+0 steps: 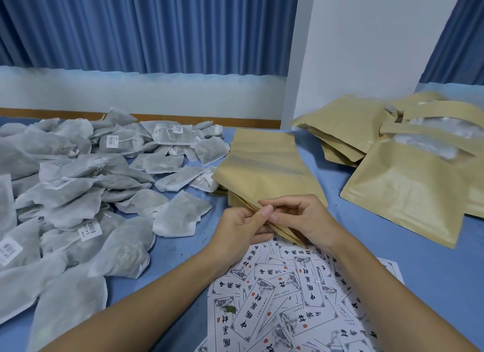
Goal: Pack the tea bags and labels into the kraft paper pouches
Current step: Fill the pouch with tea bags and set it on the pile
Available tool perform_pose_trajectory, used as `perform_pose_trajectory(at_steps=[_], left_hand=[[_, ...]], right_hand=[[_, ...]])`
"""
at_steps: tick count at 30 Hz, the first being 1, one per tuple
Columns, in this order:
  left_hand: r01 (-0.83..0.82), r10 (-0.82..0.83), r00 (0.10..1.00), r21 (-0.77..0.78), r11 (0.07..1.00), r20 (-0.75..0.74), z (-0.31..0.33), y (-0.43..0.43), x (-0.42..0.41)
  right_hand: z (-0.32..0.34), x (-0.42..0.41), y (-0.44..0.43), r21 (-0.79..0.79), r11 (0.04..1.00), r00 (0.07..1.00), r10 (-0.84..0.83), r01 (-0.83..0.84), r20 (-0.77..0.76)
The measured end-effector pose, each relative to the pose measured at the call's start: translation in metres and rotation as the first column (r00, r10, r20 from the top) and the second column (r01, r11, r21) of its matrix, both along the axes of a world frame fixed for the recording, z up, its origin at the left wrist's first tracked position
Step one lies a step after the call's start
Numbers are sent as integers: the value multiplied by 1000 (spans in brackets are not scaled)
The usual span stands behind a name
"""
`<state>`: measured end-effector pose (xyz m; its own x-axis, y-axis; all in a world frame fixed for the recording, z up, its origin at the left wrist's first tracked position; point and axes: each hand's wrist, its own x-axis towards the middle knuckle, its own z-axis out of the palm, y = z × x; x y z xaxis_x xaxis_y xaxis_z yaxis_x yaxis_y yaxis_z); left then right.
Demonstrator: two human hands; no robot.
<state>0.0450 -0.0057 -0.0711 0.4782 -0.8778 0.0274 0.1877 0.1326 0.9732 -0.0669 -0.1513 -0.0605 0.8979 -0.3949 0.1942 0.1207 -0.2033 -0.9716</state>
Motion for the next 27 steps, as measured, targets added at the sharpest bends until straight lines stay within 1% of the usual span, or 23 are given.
perform_pose_trajectory(at_steps=[2, 5, 8, 10, 11, 13, 16, 18, 19, 21, 23, 24, 25, 26, 27], left_hand=[[-14, 14, 1000, 7, 1000, 15, 0, 0, 0], [-32, 32, 999, 25, 999, 20, -2, -1, 3], [-26, 26, 1000, 33, 999, -5, -1, -1, 5], [-19, 20, 999, 42, 999, -25, -1, -2, 5], [-24, 26, 999, 49, 998, -35, 0, -2, 5], [-58, 61, 997, 72, 996, -46, 0, -2, 5], [-93, 96, 995, 106, 990, -32, 3, -2, 5], [-77, 74, 997, 150, 986, 22, 5, -2, 4], [-71, 64, 997, 170, 983, 45, 6, -3, 4], [-78, 67, 996, 189, 979, 62, 6, -3, 5], [-82, 64, 993, 202, 976, 96, 3, -3, 3], [-81, 57, 991, 205, 975, 120, 1, -3, 0], [-80, 51, 989, 208, 975, 141, -1, -3, -3], [-83, 51, 987, 210, 974, 153, -3, -4, -5], [-92, 60, 986, 208, 974, 158, -3, -5, -5]], right_hand=[[-1, 2, 4, -56, 997, 998, -53, 54, 27], [-2, 5, 9, -180, 974, 990, -132, 140, 60], [-2, 6, 12, -291, 937, 980, -169, 193, 104], [-3, 6, 14, -378, 894, 968, -192, 241, 163], [-3, 7, 16, -441, 855, 958, -203, 273, 201], [-3, 10, 21, -582, 746, 943, -202, 323, 264], [-3, 10, 23, -777, 537, 944, -193, 329, 266], [-4, 10, 24, -845, 418, 940, -215, 334, 266], [-4, 10, 25, -853, 394, 935, -234, 343, 268], [-2, 10, 25, -819, 408, 906, -306, 403, 293], [2, 10, 18, -708, 447, 823, -445, 546, 353], [3, 8, 13, -653, 449, 773, -516, 610, 368], [4, 7, 10, -623, 450, 746, -557, 640, 364], [4, 6, 9, -617, 468, 753, -557, 633, 350], [2, 5, 10, -631, 509, 794, -518, 586, 319]])
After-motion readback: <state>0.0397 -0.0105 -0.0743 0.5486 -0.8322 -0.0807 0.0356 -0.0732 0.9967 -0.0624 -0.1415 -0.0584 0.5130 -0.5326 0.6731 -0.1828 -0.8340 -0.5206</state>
